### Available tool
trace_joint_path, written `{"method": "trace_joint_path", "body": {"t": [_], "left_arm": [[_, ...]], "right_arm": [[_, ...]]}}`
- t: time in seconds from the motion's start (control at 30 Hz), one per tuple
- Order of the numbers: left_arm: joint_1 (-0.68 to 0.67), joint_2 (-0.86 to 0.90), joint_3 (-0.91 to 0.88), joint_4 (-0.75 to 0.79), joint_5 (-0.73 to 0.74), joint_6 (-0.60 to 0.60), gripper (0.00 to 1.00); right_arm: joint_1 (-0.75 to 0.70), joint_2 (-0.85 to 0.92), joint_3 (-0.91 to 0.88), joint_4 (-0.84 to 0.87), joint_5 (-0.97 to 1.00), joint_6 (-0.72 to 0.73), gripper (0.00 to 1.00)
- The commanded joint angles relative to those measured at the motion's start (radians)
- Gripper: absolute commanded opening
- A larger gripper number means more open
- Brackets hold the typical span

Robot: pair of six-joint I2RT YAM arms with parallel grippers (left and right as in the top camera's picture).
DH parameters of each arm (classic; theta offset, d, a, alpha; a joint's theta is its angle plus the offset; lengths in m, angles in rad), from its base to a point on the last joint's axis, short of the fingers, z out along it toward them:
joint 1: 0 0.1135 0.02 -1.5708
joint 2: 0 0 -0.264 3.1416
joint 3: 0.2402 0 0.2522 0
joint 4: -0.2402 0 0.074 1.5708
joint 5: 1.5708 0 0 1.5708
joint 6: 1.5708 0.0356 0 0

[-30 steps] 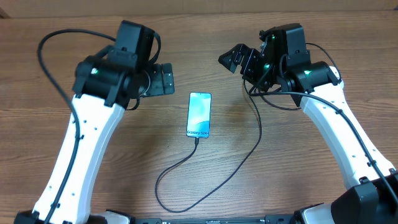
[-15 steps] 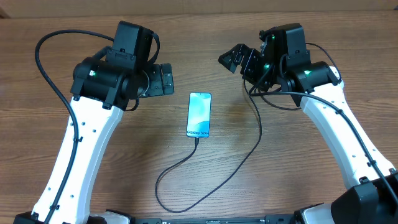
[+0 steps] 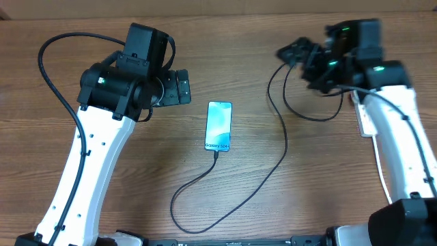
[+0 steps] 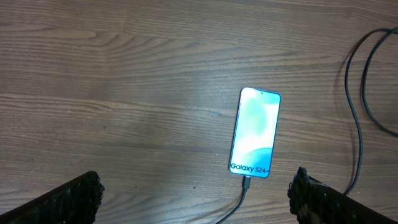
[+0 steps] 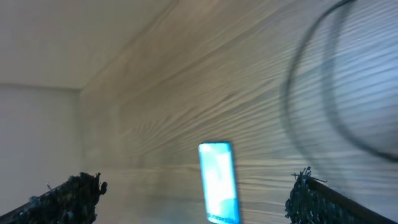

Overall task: Plug charger to phone and switch on socket
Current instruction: 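Move the right gripper over the white power strip's switch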

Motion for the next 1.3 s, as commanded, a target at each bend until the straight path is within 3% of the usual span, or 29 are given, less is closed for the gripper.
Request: {"method": "trace_joint_path", "body": {"t": [0.0,0.3,0.47,0.67,1.27], "left_arm": [[0.006,-0.004,0.020,-0.002,-0.016,0.022,1.00],[0.006,-0.004,0.020,-0.002,-0.016,0.022,0.99],[0.006,-0.004,0.020,-0.002,-0.016,0.022,1.00],[0.005,-0.004,0.020,-0.002,-0.016,0.022,1.00],[0.006,-0.004,0.020,-0.002,-0.016,0.022,1.00]], "right_arm": [[-0.121,-0.022,0.054,-0.057,-0.011,-0.149,0.99],[-0.454,0.027,0.055,-0.167,-0.008,-0.351,1.00],[-0.545,0.105,0.055,-0.166,0.030,-0.403,1.00],[-0.553,0.215,0.054,-0.110,0.068,-0.478,1.00],[-0.547,0.356,0.047,0.041,0.086,-0.477,1.00]]}}
